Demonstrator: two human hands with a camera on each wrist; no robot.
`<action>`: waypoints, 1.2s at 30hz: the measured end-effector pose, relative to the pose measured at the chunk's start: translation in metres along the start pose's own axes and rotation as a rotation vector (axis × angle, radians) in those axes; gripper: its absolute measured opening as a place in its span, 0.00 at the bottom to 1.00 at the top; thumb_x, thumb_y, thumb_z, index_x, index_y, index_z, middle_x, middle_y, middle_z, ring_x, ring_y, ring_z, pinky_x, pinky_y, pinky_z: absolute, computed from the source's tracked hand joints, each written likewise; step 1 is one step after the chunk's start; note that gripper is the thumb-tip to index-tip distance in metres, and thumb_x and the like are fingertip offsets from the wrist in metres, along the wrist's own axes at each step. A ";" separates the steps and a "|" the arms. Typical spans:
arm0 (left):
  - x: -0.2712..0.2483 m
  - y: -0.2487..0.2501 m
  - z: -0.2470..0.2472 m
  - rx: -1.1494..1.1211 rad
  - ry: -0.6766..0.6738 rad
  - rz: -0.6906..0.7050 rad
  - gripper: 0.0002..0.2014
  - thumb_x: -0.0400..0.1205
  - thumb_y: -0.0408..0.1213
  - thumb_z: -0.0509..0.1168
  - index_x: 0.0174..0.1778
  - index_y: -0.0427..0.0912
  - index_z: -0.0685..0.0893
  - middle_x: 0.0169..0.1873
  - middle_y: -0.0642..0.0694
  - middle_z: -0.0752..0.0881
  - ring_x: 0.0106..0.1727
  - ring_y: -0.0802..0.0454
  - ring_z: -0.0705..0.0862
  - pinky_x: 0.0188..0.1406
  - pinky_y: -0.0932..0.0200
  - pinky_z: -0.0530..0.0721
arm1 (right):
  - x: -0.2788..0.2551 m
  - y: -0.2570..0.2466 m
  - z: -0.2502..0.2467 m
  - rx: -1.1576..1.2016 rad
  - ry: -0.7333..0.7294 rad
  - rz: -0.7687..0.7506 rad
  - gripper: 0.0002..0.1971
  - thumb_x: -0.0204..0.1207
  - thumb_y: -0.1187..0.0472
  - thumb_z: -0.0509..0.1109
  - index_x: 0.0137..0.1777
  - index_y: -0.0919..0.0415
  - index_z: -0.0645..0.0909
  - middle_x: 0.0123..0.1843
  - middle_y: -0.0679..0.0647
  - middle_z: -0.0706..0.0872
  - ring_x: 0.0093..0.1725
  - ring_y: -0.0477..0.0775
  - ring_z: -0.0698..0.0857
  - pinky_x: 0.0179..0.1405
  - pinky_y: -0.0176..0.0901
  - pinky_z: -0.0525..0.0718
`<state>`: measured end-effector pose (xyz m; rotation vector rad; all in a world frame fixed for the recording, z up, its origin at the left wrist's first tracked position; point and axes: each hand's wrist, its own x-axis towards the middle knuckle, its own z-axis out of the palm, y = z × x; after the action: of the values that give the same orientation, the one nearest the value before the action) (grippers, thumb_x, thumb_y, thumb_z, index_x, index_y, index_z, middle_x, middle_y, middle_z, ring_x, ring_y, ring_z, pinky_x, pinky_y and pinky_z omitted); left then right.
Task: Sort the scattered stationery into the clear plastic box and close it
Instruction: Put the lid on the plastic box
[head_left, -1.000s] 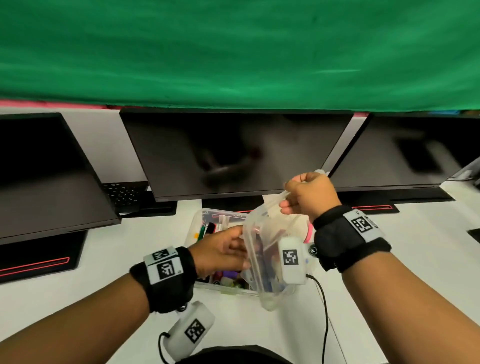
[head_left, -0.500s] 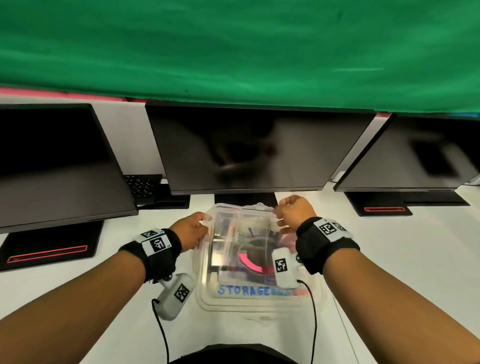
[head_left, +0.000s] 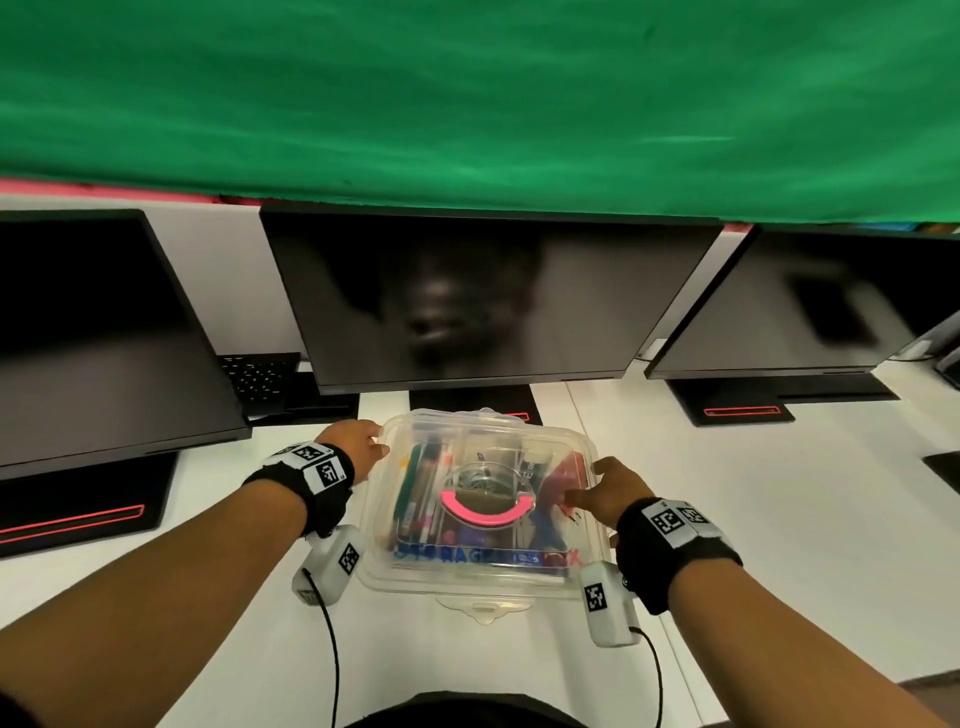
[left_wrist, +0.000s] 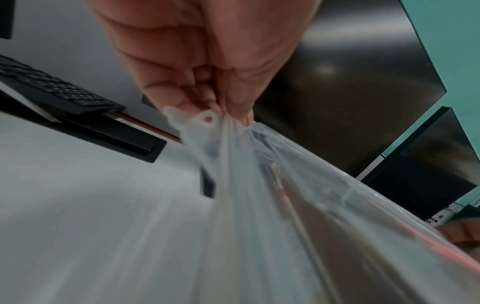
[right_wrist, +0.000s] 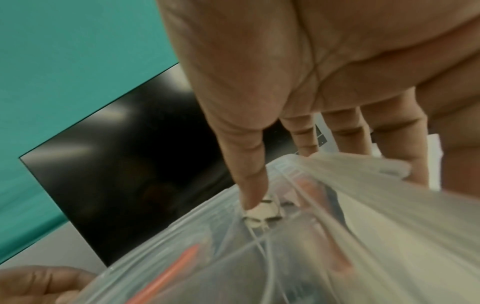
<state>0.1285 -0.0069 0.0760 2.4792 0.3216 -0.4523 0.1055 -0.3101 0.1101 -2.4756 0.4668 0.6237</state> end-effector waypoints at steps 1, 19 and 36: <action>0.001 0.002 -0.002 -0.015 -0.006 -0.002 0.18 0.82 0.40 0.63 0.67 0.39 0.79 0.60 0.36 0.84 0.59 0.38 0.84 0.61 0.47 0.84 | 0.001 0.001 0.001 0.012 0.009 0.014 0.33 0.69 0.52 0.77 0.70 0.63 0.69 0.65 0.61 0.80 0.58 0.62 0.81 0.59 0.57 0.85; 0.025 0.018 -0.004 0.074 -0.077 0.045 0.20 0.83 0.43 0.63 0.70 0.44 0.76 0.49 0.41 0.88 0.44 0.48 0.86 0.42 0.60 0.84 | 0.040 0.019 0.001 0.126 0.133 0.062 0.17 0.75 0.60 0.71 0.63 0.59 0.80 0.57 0.62 0.87 0.53 0.64 0.87 0.54 0.59 0.87; 0.009 0.021 0.001 0.453 -0.131 -0.032 0.13 0.76 0.47 0.70 0.41 0.40 0.82 0.39 0.46 0.87 0.53 0.47 0.88 0.52 0.57 0.84 | 0.050 0.011 -0.008 -0.286 0.077 0.013 0.11 0.70 0.58 0.75 0.47 0.61 0.78 0.55 0.60 0.86 0.55 0.59 0.88 0.51 0.40 0.84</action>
<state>0.1435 -0.0233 0.0824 2.8642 0.2233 -0.7688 0.1444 -0.3333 0.0855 -2.7773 0.4502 0.6399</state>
